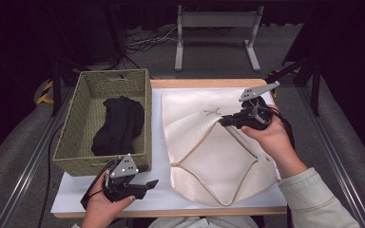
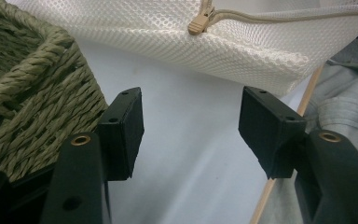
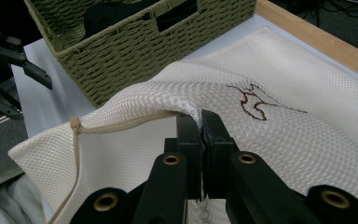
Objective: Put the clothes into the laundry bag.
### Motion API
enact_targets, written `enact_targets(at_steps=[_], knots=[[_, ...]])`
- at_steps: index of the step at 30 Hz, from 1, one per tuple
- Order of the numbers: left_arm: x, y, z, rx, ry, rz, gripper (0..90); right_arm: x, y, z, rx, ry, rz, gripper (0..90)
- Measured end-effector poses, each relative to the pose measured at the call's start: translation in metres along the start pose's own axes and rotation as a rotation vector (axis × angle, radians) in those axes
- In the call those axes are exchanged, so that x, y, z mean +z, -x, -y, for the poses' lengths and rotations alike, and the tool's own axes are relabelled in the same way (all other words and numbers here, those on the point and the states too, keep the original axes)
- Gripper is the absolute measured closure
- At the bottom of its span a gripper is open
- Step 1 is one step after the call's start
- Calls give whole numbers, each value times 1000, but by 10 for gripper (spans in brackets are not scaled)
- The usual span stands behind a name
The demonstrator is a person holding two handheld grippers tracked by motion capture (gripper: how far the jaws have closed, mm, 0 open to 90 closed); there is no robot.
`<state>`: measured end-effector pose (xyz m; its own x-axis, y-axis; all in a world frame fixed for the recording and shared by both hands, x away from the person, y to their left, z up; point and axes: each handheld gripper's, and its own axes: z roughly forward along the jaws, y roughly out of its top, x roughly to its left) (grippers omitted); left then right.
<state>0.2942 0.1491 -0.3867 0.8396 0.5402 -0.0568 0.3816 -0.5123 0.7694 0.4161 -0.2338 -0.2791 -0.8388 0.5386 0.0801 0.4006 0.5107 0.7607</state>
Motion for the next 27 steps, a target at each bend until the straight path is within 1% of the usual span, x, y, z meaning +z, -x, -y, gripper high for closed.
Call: enact_targets(at_steps=[1, 9, 12, 14, 15, 18, 20, 22, 23, 25, 27], knots=[[0, 1, 0, -3, 4, -2, 413, 0, 0, 0, 0, 0, 3, 880], [-7, 4, -7, 11, 19, -5, 409, -1, 2, 1, 8, -3, 4, 880], [-10, 5, -11, 21, 10, -1, 393, 0, 2, 1, 9, -5, 4, 880], [-14, 5, -15, 16, 27, 5, 384, 1, 2, 2, 9, -9, 5, 880], [-17, 3, -17, 15, 43, 7, 383, 2, 2, 2, 8, -11, 4, 880], [-22, 0, -23, 23, 57, 4, 386, 2, 2, 2, 8, -13, 4, 880], [-26, -3, -28, 31, 66, -7, 385, 2, 2, 2, 9, -15, 3, 880], [-28, -5, -32, 31, 76, -5, 384, 1, 3, 3, 9, -15, 2, 880], [-29, -6, -34, 35, 81, -6, 383, 1, 3, 3, 12, -14, 2, 880], [-30, -10, -39, 35, 83, 8, 384, 1, 4, 4, 14, -14, 2, 880], [-30, -11, -40, 39, 84, 1, 395, 2, 5, 5, 16, -15, 1, 880]])
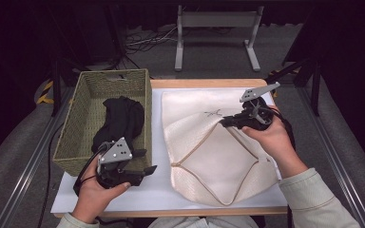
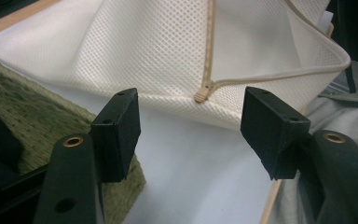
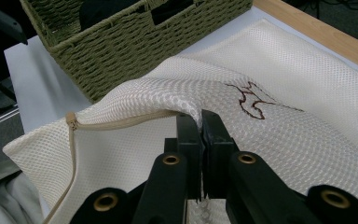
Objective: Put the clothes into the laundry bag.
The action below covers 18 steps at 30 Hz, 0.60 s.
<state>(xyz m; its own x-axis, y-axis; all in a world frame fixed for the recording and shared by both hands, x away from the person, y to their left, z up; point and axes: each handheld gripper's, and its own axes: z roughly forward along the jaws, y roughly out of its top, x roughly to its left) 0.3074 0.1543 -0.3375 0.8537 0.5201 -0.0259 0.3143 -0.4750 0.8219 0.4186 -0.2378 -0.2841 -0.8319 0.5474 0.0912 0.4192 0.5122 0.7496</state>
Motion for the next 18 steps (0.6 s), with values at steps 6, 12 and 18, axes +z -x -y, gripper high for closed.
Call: enact_targets(at_steps=[6, 12, 18], knots=[[-2, -16, -11, -36, -2, -16, 341, 0, 1, 1, 1, 0, -1, 880], [-4, -40, -19, -77, 13, -23, 305, -1, 1, 2, 4, 0, 1, 880], [-7, -54, -24, -107, 45, -66, 234, -1, 1, 2, 6, -5, -1, 880]])
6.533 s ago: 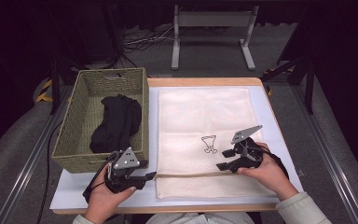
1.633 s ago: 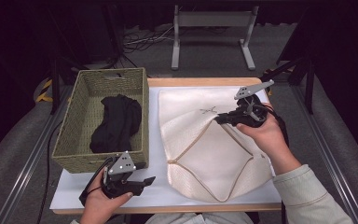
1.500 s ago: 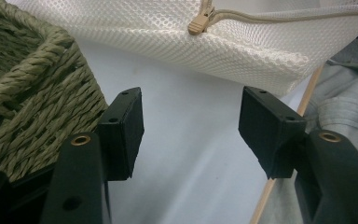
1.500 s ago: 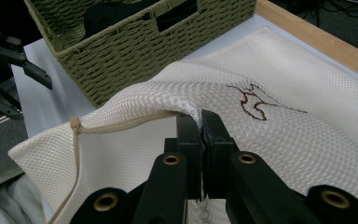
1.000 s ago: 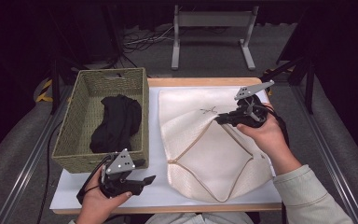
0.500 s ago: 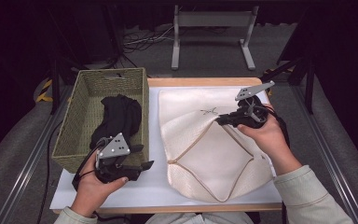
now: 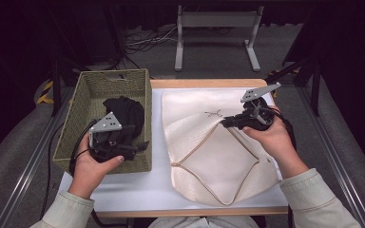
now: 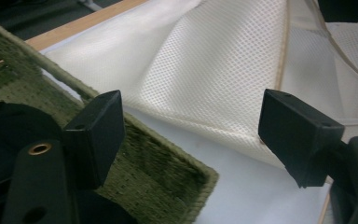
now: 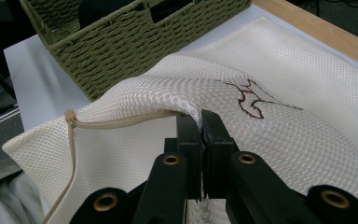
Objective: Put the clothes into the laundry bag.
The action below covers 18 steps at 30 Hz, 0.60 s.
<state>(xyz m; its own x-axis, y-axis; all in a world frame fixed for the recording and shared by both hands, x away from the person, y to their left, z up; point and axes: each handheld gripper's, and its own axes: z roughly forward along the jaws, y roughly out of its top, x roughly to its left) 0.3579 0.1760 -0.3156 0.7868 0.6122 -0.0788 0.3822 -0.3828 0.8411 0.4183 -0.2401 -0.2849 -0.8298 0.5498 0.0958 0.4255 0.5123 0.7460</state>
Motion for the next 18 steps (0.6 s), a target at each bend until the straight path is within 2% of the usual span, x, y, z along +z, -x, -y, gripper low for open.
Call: enact_targets(at_steps=[2, 6, 8, 12, 14, 16, 18], knots=[[1, -7, -2, -10, 1, -1, 229, 0, 0, 0, 0, 0, 1, 880], [8, -20, -1, 1, 9, -21, 177, 0, 0, 0, 1, 0, -1, 879], [11, -27, 0, -11, 6, -26, 175, 0, 0, 0, 2, 1, -1, 879], [13, -44, -2, -61, -2, -35, 149, 1, 0, 1, 4, 0, -5, 879], [14, -54, -2, -87, -9, -61, 102, 2, 1, 2, 3, 0, -7, 879], [14, -62, 0, -125, -9, -86, 110, 3, 1, 2, 2, -1, -11, 879], [13, -70, 1, -146, -10, -107, 103, 4, 0, 2, -1, -3, -12, 879]])
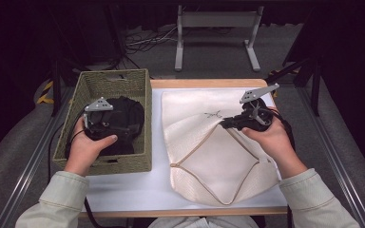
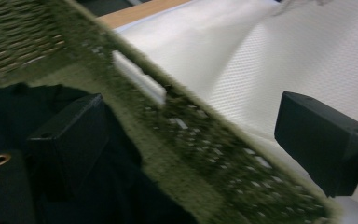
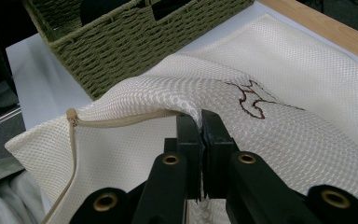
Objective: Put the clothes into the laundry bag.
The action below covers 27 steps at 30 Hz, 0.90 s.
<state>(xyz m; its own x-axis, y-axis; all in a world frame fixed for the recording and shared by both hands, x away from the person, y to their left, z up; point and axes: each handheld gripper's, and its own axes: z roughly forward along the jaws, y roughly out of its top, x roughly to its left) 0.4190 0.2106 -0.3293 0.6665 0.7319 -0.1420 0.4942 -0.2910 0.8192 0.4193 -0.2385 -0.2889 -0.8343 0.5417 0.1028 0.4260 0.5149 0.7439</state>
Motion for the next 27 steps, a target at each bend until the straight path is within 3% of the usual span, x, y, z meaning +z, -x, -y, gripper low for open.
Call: enact_targets(at_steps=[7, 27], knots=[[4, -25, 1, -30, 1, -15, 49, 2, -2, -1, -9, -6, 3, 879], [38, -69, 9, -114, -97, -110, 62, 1, -3, 4, 2, -5, 9, 877]])
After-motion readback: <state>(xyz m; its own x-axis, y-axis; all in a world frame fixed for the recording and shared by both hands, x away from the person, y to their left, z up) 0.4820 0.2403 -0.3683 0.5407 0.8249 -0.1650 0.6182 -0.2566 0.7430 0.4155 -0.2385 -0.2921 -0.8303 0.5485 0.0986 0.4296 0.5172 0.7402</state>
